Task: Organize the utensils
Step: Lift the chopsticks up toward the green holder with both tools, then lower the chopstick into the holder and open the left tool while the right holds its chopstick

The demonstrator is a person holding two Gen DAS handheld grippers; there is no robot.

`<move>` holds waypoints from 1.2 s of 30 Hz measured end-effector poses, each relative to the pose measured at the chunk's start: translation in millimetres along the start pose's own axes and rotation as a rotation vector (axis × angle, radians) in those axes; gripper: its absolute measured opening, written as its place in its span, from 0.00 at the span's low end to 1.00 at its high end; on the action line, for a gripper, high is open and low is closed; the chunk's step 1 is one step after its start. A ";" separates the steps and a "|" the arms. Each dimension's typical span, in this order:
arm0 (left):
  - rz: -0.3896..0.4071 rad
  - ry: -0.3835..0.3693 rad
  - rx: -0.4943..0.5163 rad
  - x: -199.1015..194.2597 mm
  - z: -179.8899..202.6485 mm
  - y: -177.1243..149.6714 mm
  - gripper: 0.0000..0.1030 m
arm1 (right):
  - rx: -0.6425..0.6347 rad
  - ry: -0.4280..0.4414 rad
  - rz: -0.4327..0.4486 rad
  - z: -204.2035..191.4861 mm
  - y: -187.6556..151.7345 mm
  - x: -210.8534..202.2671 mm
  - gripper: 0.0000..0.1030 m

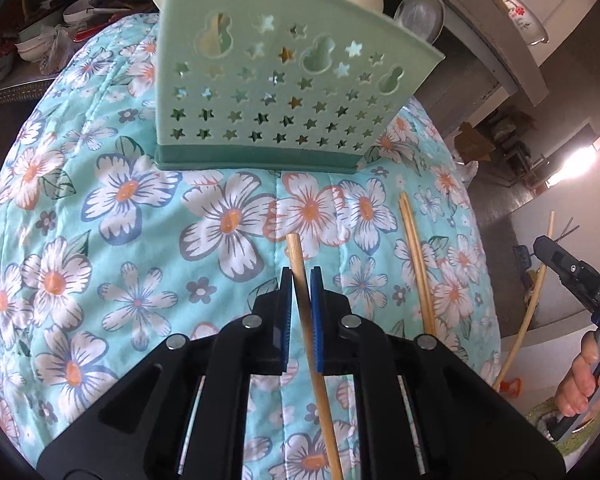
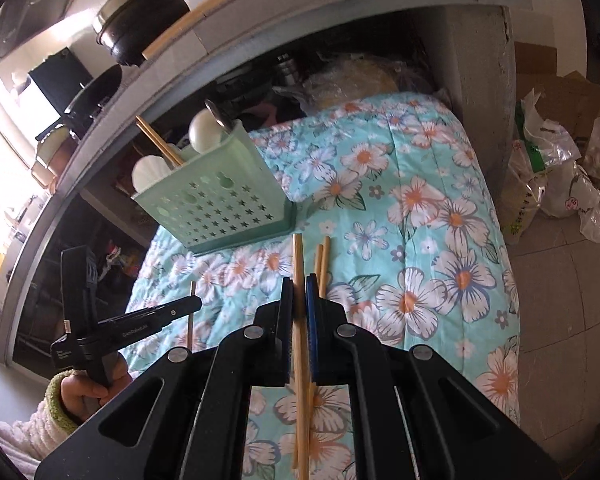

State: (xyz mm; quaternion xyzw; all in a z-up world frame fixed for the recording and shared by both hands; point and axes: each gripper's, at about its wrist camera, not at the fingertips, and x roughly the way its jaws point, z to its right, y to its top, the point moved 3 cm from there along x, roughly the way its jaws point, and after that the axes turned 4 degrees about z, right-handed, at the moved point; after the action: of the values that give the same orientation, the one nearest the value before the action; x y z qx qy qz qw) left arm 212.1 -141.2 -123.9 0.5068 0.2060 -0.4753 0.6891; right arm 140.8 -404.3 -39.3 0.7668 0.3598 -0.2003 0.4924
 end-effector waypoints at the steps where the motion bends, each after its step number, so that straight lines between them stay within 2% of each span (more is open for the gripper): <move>1: 0.012 -0.011 0.000 -9.7 -1.5 1.1 0.08 | -0.003 0.018 0.015 -5.6 2.8 -7.4 0.06; 6: 0.098 -0.062 0.000 -65.8 -9.4 19.1 0.08 | -0.060 0.059 0.105 -37.5 18.4 -43.8 0.06; 10: 0.201 -0.103 -0.007 -110.1 -13.0 46.3 0.05 | -0.097 0.063 0.165 -54.9 32.9 -57.1 0.06; 17: 0.447 -0.160 0.007 -182.8 1.1 107.8 0.05 | -0.105 0.101 0.188 -70.0 42.0 -54.3 0.06; 23: 0.644 -0.171 0.014 -220.4 14.0 156.4 0.05 | -0.097 0.113 0.178 -72.2 39.1 -50.7 0.06; 26: 0.741 -0.118 0.021 -224.9 15.5 176.4 0.05 | -0.095 0.113 0.169 -71.2 37.1 -48.6 0.06; 28: 0.770 -0.091 0.012 -218.6 13.3 187.2 0.05 | -0.090 0.115 0.162 -69.8 36.3 -46.7 0.06; 32: 0.752 -0.048 -0.014 -189.7 7.2 198.8 0.05 | -0.082 0.110 0.148 -65.5 34.3 -42.6 0.06; 36: 0.704 -0.040 -0.040 -158.3 -1.9 196.1 0.05 | -0.075 0.106 0.140 -60.6 34.0 -40.2 0.06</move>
State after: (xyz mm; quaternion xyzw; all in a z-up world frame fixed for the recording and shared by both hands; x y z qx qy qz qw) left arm 308.5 -62.1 95.1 0.5237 0.0142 -0.2144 0.8244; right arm 136.9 -372.8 34.4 0.7804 0.3382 -0.1111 0.5140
